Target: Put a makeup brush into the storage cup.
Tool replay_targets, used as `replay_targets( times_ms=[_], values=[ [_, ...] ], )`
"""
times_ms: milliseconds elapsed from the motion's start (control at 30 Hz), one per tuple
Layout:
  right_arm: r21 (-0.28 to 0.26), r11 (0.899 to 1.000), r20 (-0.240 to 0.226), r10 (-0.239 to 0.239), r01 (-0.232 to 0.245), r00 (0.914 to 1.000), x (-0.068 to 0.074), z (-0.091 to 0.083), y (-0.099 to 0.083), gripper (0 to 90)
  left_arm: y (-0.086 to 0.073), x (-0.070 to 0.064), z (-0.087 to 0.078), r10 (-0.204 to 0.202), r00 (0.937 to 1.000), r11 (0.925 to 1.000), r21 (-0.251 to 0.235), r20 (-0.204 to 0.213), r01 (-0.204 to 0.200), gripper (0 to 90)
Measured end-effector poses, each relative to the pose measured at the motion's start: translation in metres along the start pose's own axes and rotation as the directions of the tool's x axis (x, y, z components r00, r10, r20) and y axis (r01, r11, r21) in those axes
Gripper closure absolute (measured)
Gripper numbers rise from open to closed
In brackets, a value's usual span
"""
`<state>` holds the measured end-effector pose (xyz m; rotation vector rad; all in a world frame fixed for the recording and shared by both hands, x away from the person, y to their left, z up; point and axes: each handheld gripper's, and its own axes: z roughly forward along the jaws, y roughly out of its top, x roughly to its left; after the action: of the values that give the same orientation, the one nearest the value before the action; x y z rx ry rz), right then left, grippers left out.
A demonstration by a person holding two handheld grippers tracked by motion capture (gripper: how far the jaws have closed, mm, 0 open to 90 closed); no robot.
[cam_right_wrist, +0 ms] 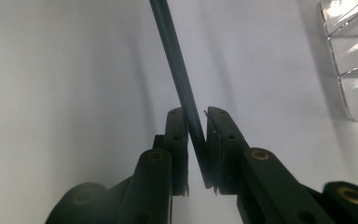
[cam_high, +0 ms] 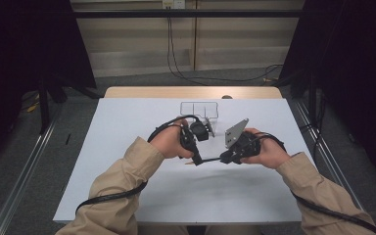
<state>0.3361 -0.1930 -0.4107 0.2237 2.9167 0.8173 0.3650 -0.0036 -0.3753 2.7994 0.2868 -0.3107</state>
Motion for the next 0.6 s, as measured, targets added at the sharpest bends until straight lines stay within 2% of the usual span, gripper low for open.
replay_targets(
  times_ms=[167, 267, 300, 400, 467, 533, 567, 600],
  values=[
    [0.000, 1.000, 0.001, 0.017, -0.017, 0.9999, 0.001, 0.000, -0.004, 80.4, 0.001, 0.002, -0.003, -0.005, 1.0000, 0.9998, -0.018, 0.009, 0.005, 83.6],
    [-0.003, 1.000, -0.007, 0.016, -0.016, 0.9998, 0.001, 0.003, -0.006, 81.3, 0.001, 0.003, -0.006, -0.031, 0.9993, 0.9982, -0.051, 0.022, 0.032, 83.5],
    [-0.002, 1.000, -0.013, 0.026, -0.026, 0.9996, 0.001, 0.003, -0.007, 81.7, 0.002, 0.004, -0.008, -0.013, 0.9997, 0.9990, -0.043, 0.021, 0.014, 83.5],
    [-0.008, 1.000, -0.019, 0.020, -0.021, 0.9996, 0.001, 0.006, -0.008, 82.4, 0.002, 0.005, -0.010, -0.014, 0.9996, 0.9985, -0.053, 0.022, 0.016, 83.4],
    [-0.001, 0.999, -0.023, 0.035, -0.035, 0.9991, 0.003, 0.007, -0.008, 83.5, 0.002, 0.007, -0.012, -0.025, 0.9995, 0.9975, -0.066, 0.019, 0.026, 83.0],
    [-0.012, 1.000, -0.030, 0.029, -0.029, 0.9991, 0.003, 0.009, -0.009, 83.9, 0.002, 0.006, -0.012, -0.038, 0.9991, 0.9963, -0.077, 0.020, 0.039, 83.0],
    [-0.010, 1.000, -0.030, 0.030, -0.030, 0.9991, 0.004, 0.010, -0.008, 84.2, 0.002, 0.008, -0.013, -0.023, 0.9996, 0.9976, -0.065, 0.019, 0.024, 83.0],
    [-0.012, 1.000, -0.031, 0.021, -0.022, 0.9993, 0.004, 0.011, -0.009, 84.5, 0.002, 0.007, -0.013, -0.030, 0.9994, 0.9969, -0.072, 0.015, 0.031, 82.8]
  ],
)
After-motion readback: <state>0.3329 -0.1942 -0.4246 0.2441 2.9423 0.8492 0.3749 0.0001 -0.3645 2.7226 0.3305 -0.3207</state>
